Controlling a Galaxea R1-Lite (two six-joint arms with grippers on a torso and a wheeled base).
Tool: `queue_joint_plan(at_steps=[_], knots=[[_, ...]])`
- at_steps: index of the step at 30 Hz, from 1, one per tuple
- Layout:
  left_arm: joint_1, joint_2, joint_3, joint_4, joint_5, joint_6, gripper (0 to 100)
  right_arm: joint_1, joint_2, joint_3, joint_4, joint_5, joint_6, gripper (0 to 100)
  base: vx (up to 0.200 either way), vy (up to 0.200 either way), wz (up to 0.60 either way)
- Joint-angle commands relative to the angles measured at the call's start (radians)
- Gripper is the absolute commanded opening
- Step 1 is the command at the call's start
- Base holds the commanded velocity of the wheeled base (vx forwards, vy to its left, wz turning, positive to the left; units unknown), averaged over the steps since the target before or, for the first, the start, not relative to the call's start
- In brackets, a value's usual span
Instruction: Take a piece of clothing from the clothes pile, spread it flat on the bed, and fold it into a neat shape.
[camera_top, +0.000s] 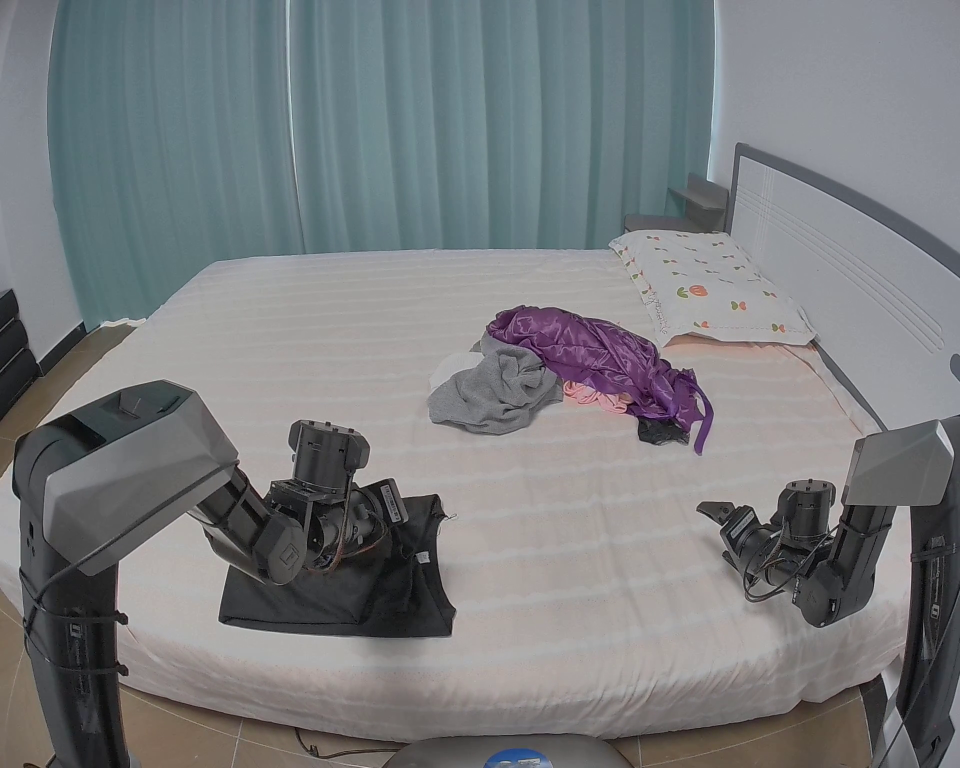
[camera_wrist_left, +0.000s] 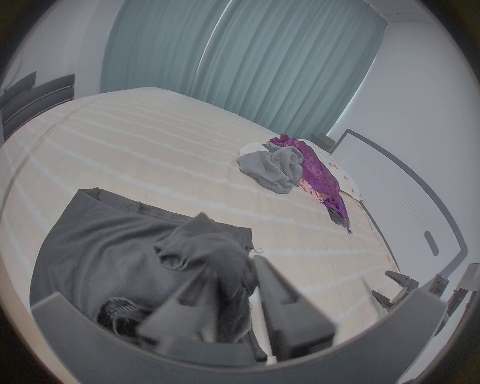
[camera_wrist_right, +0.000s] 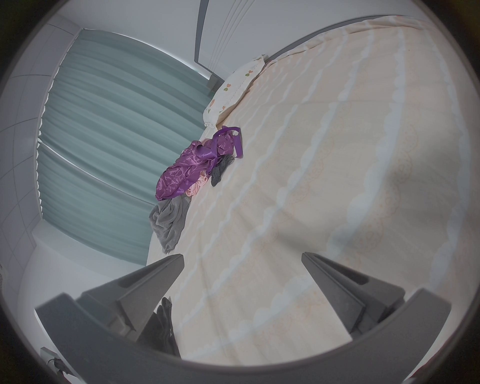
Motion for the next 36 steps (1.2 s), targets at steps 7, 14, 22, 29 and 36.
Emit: queue_joint_plan(at_steps=[7, 14, 22, 29, 36], knots=[[-0.005, 0.056, -0.030, 0.004, 0.063, -0.005, 100, 0.004, 0.003, 0.003, 0.000, 0.001, -0.003, 100, 0.000, 0.000, 0.00], [0.060, -0.059, 0.064, 0.001, 0.039, -0.112, 100, 0.005, 0.003, 0.004, 0.000, 0.001, -0.003, 100, 0.000, 0.000, 0.00], [0.178, -0.124, 0.170, -0.011, -0.089, -0.275, 100, 0.005, 0.003, 0.004, 0.000, 0.001, -0.003, 100, 0.000, 0.000, 0.00], [0.261, -0.133, 0.196, -0.016, -0.249, -0.405, 100, 0.005, 0.003, 0.007, 0.000, 0.001, -0.005, 100, 0.000, 0.029, 0.00], [0.293, -0.150, 0.231, -0.025, -0.336, -0.418, 100, 0.007, 0.005, 0.007, 0.000, -0.001, -0.005, 100, 0.000, 0.200, 0.00]])
